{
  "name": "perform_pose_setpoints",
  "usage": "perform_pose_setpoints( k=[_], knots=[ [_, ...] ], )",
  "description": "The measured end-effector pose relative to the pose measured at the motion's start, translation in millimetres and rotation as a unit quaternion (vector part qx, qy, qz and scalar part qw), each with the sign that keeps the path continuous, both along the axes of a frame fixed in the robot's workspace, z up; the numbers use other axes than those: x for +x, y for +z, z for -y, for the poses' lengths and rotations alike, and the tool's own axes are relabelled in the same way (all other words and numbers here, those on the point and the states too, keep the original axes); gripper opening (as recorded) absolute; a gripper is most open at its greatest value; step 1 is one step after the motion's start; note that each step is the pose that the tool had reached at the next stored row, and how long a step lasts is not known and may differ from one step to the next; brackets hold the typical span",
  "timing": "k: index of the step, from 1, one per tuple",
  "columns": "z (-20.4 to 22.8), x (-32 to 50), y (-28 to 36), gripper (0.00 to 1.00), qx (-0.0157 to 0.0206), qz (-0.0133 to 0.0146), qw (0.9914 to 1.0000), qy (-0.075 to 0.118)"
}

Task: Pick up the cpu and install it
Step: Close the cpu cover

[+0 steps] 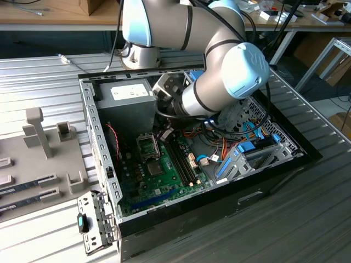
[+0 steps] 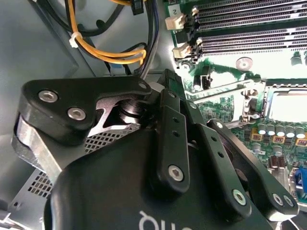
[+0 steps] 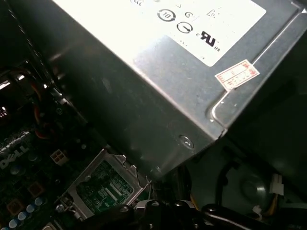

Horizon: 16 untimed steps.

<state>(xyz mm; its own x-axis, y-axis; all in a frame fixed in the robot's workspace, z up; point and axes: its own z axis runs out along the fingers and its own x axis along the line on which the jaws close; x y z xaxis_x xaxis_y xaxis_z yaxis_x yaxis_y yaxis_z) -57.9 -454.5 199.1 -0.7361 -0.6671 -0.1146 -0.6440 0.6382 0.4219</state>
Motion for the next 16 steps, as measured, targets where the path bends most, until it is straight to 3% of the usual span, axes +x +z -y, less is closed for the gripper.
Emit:
perform_pose_setpoints(
  k=[11, 16],
  knots=[
    [6.6, -1.2, 0.7, 0.11, 0.0012, 0.0000, 1.00000, 0.000],
    [7.8, -1.2, 5.1, 0.11, 0.0013, 0.0000, 1.00000, 0.000]
  ],
)
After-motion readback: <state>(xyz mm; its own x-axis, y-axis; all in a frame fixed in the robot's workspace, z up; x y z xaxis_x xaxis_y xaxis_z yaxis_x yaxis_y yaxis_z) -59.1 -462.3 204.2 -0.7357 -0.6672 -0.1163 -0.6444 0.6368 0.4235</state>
